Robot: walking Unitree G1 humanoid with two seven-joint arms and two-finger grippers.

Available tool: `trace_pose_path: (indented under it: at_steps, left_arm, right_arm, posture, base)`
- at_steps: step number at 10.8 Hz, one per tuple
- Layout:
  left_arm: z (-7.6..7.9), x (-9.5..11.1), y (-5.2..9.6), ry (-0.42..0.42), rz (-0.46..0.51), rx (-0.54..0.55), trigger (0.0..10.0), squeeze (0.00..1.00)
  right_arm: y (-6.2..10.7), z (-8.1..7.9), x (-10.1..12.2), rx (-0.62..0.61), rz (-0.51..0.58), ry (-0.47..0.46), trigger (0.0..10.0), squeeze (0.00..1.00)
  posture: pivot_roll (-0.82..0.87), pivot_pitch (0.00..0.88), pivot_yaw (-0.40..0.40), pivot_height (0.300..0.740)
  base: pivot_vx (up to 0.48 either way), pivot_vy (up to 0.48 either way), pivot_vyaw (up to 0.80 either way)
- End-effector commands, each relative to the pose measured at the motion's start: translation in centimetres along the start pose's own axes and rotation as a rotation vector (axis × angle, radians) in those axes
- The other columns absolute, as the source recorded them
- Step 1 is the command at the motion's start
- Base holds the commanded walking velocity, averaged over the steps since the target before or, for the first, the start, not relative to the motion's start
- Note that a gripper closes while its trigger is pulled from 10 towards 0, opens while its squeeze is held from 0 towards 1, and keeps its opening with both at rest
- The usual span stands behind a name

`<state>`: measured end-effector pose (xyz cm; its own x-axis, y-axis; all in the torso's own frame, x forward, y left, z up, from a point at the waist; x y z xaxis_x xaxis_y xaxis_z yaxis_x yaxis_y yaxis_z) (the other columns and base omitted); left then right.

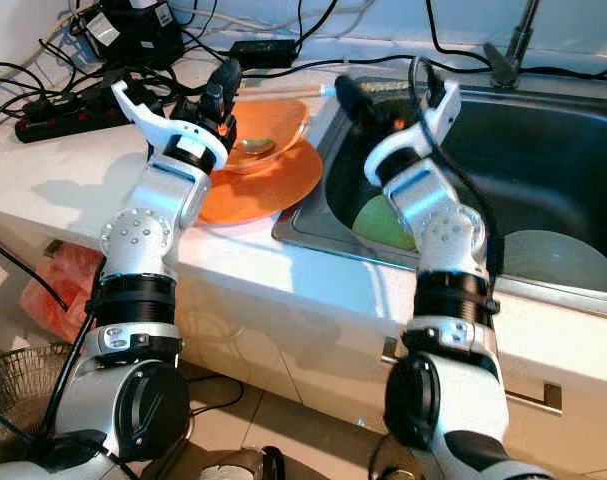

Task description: Kitchen organization

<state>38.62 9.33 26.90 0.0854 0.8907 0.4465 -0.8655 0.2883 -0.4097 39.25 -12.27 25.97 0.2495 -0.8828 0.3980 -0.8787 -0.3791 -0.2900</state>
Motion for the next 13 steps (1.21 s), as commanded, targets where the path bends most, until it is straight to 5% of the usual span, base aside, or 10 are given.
trace_pose_path:
  at_steps: [1, 7, 11, 13]
  left_arm:
    - [0.0, -2.5, 0.6, 0.077, -0.033, 0.014, 0.0, 0.0]
    - [-0.2, -3.3, 1.3, 0.084, -0.054, 0.034, 0.0, 0.0]
    - [-0.3, -3.3, 1.4, 0.079, -0.06, 0.038, 0.0, 0.0]
    - [-0.2, -4.0, 1.4, 0.002, -0.124, 0.036, 0.0, 0.0]
  right_arm:
    - [-0.5, -0.6, 0.1, 0.033, 0.023, -0.055, 0.0, 0.0]
    - [-0.7, -0.2, 0.7, 0.015, 0.052, -0.085, 0.0, 0.0]
    - [-1.0, 0.1, -1.2, 0.008, -0.007, -0.108, 0.0, 0.0]
    - [-0.9, 0.3, -1.3, -0.001, -0.007, -0.108, 0.0, 0.0]
  posture:
    - [0.09, 0.096, 0.142, 0.74]
    - [0.09, 0.1, 0.136, 0.74]
    - [0.09, 0.096, 0.135, 0.74]
    - [0.09, 0.096, 0.135, 0.74]
  base:
    - [0.0, 0.0, 0.0]
    - [0.0, 0.0, 0.0]
    - [0.0, 0.0, 0.0]
    - [0.0, 0.0, 0.0]
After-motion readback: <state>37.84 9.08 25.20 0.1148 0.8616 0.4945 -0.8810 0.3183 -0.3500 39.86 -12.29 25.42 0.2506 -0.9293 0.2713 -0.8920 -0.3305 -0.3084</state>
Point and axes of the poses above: a point about 5 cm out from each wrist's last joint towards the gripper, its own y axis pointing back from the gripper into the wrist, its own x axis along the axis of the wrist's last joint, z = x × y, the point moved 1 cm from there along -y, pointing out of the wrist towards the gripper, and after that the axes turned 10 degrees about -y, right-handed, at the moved point
